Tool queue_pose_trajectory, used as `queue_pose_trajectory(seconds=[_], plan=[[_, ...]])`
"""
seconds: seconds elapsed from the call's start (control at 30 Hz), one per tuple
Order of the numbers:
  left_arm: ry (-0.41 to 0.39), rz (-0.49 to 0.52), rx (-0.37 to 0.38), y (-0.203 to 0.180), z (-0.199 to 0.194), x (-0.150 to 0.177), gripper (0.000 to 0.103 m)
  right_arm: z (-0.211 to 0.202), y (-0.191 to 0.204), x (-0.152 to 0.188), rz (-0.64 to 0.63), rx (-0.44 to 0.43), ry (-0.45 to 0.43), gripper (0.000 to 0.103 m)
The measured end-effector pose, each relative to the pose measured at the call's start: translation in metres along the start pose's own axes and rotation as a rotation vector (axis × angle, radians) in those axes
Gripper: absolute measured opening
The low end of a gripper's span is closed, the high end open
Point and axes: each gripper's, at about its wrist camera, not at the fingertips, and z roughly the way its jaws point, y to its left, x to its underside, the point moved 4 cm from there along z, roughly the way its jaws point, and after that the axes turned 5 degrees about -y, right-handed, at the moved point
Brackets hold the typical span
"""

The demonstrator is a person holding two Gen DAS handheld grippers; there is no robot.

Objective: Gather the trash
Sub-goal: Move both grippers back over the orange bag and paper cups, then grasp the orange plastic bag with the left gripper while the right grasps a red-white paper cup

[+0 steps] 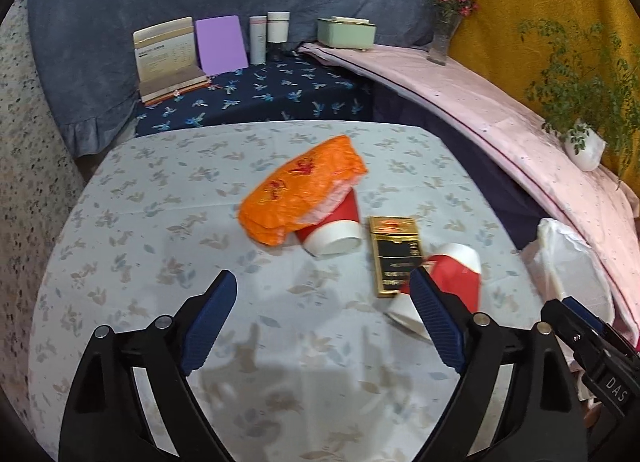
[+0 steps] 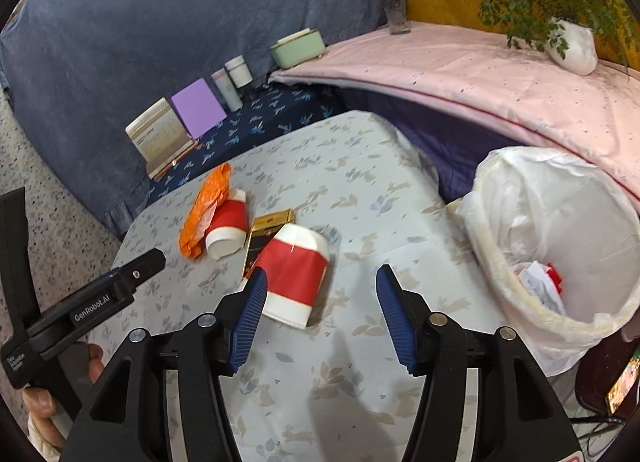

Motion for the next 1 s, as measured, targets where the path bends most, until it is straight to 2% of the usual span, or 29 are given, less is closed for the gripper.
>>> queue_pose_trajectory(seconds=[0.2, 0.37, 0.67, 0.8, 0.93, 1.0], plan=[[0.005, -0.004, -0.027, 0.027, 0.022, -0.013, 0.086, 0.031, 0.012, 0.008, 0.002, -0.019, 0.062, 0.057], [0.017, -0.001, -0.021, 0.036, 0.045, -0.023, 0.086, 0.054, 0.017, 0.01, 0.002, -0.022, 0.096, 0.058], [0.065, 0.012, 0.037, 0.027, 0.097, -0.039, 0.088, 0.092, 0.016, 0.011, 0.037, -0.041, 0.154, 0.059], [0.083, 0.017, 0.046, 0.023, 0.117, -0.042, 0.086, 0.1, 0.017, 0.011, 0.057, -0.058, 0.158, 0.064], [0.118, -0.003, 0.085, 0.021, 0.13, -0.041, 0.063, 0.103, 0.019, 0.011, 0.066, -0.078, 0.164, 0.064], [0.119, -0.007, 0.097, 0.019, 0.132, -0.04, 0.059, 0.106, 0.02, 0.011, 0.068, -0.094, 0.17, 0.064]])
